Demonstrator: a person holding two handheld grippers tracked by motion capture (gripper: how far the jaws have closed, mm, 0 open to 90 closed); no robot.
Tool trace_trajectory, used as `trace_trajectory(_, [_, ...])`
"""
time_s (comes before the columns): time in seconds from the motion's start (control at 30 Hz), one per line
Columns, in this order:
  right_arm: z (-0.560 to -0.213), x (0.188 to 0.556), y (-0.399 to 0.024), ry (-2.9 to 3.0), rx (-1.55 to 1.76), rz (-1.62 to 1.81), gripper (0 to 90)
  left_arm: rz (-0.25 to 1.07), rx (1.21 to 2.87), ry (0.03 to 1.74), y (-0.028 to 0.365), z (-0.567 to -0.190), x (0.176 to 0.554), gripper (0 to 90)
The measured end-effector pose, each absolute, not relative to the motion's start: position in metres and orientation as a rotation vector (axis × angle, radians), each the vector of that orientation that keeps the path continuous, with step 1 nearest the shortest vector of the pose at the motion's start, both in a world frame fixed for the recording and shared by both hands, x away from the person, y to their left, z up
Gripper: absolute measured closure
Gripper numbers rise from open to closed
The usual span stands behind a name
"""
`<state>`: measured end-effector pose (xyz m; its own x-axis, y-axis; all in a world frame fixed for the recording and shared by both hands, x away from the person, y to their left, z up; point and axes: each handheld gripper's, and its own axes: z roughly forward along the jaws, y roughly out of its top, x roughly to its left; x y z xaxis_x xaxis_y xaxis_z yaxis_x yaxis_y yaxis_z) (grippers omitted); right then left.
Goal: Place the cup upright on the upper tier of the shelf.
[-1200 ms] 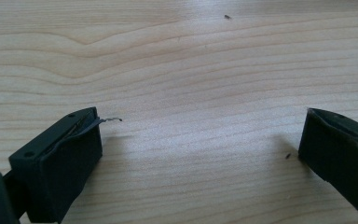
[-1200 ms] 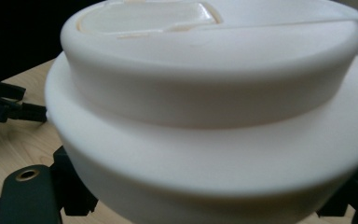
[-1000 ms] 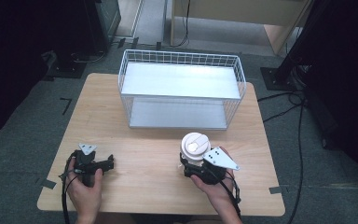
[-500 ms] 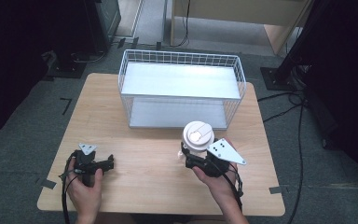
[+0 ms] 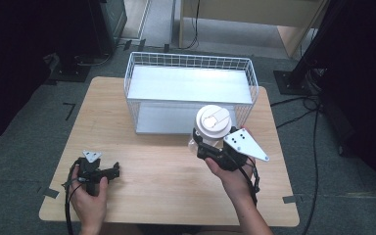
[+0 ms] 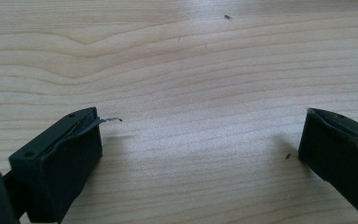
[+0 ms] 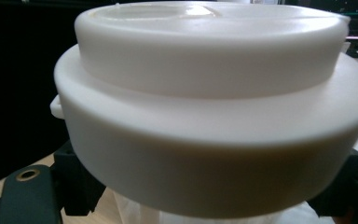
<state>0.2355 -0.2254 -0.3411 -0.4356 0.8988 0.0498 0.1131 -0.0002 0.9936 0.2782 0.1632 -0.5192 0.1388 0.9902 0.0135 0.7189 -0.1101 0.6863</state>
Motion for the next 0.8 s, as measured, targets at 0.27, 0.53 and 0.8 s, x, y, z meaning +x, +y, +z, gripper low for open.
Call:
trace_trajectory(0.27, [-0.312, 0.246, -0.225, 1.535, 1.002, 1.538, 16.5, 0.664, 1.89, 1.635, 0.163, -0.519, 0.278, 0.0])
trace_trajectory(0.53, [-0.292, 0.265, -0.221, 1.47, 0.957, 1.552, 16.5, 0.662, 1.891, 1.636, 0.163, -0.519, 0.278, 0.0])
trace_trajectory(0.8, [-0.287, 0.299, -0.222, 1.404, 1.025, 1.551, 16.6, 0.664, 1.89, 1.635, 0.163, -0.519, 0.278, 0.0])
